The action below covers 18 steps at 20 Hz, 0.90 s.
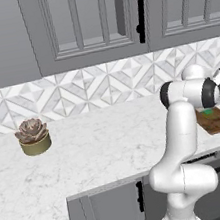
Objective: Pick up the sponge from the counter and clean the cutting board by briefly scrubbing or pressing down on the cutting board. Once finished, release the sponge.
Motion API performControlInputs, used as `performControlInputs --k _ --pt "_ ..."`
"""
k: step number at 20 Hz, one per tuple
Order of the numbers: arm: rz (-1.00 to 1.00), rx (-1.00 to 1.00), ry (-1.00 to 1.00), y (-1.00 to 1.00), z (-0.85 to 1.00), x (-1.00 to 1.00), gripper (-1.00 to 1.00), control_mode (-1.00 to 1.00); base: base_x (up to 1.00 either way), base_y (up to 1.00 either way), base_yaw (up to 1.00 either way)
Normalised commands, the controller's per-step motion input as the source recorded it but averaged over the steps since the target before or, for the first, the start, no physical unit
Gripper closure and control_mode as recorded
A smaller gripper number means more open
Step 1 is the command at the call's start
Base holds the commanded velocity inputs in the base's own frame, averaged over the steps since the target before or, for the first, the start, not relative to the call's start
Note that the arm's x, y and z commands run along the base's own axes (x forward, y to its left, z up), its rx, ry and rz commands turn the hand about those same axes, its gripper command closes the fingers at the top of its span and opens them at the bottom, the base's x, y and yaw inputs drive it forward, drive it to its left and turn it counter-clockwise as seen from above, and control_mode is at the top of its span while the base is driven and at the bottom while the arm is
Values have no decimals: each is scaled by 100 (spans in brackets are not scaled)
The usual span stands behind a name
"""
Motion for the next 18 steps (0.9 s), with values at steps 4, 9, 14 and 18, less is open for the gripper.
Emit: performControlInputs --k 4,9,14,18 --pt "0 0 -7 0 0 7 100 -100 0 0 0" --pt "0 -7 -7 0 0 1 100 -100 0 0 0" --pt "0 -3 -6 -19 0 0 100 -100 0 0 0" --pt "0 0 -1 -52 0 0 100 -100 0 0 0"
